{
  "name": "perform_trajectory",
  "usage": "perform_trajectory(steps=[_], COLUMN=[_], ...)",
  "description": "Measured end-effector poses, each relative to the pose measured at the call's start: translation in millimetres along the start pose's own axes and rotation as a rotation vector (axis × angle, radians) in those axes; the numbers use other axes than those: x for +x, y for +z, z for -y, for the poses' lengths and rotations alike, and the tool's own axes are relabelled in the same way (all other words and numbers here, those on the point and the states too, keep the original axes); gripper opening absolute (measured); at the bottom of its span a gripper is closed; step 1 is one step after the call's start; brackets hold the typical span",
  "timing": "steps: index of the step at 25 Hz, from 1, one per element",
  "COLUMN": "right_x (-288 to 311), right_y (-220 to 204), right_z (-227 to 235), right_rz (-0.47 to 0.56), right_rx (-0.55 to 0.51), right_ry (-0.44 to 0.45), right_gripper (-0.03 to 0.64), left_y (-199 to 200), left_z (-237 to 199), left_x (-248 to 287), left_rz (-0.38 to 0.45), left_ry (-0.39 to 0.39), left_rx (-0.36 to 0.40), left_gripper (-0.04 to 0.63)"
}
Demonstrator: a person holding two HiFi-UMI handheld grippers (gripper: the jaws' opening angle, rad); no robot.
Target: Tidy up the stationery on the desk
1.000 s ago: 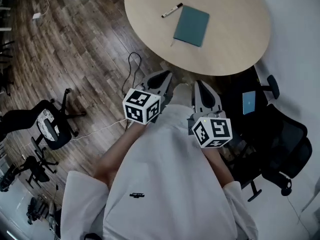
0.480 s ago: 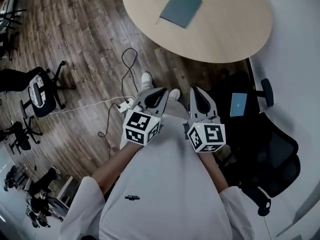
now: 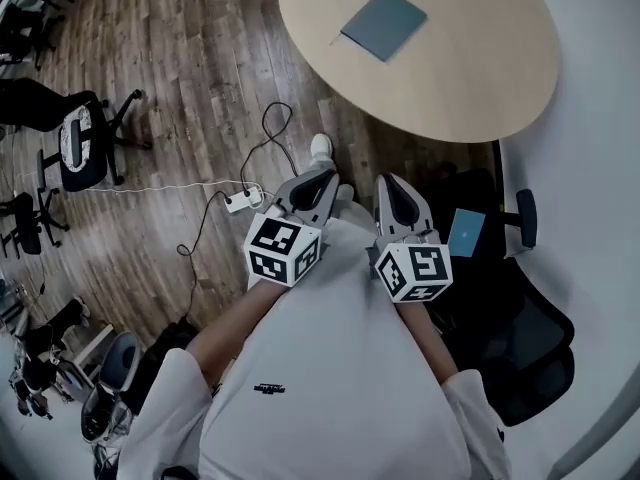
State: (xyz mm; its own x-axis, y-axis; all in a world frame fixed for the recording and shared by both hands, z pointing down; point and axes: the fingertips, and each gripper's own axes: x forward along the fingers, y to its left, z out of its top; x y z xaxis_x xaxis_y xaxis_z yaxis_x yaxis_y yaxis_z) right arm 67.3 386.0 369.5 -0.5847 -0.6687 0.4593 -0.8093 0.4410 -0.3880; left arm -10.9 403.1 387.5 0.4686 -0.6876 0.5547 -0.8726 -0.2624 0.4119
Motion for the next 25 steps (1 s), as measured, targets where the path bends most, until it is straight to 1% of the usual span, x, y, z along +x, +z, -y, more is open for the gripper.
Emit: perform_trajectory(steps=[3, 7, 11, 14, 19, 22, 25], right_x=[7, 36, 72, 100, 161, 192, 217], right_y=[6, 27, 57, 82, 122, 149, 171], right_z=[0, 18, 32, 43, 71, 84, 96], right_rz=[-0.01, -0.012, -0.007, 0.006, -0.017, -0.02, -0.018], right_rx=[0.016, 0.007, -0.003, 0.002, 0.054, 0.053, 0.079], right_ry=[0.024, 0.021, -0.002, -0.015, -0.03, -0.056, -0.09], right_gripper=[0.035, 0.035, 0.035, 0.035, 0.035, 0.035, 0.035], left_y=[12, 43, 83, 110, 161, 190, 211], left_z=[-2, -15, -38, -57, -94, -108, -116], left_x=[5, 37, 65, 91, 143, 169, 194], left_rz=[0.02, 0.035, 0.042, 0.032, 0.017, 0.003, -0.018], left_ry=[0.011, 0.018, 0.008, 0.0, 0.002, -0.027, -0.066], left_rx=[-0.012, -0.022, -0.011, 0.007, -0.016, -0.016, 0.008], left_gripper=[0.026, 0.026, 0.026, 0.026, 0.026, 0.026, 0.026])
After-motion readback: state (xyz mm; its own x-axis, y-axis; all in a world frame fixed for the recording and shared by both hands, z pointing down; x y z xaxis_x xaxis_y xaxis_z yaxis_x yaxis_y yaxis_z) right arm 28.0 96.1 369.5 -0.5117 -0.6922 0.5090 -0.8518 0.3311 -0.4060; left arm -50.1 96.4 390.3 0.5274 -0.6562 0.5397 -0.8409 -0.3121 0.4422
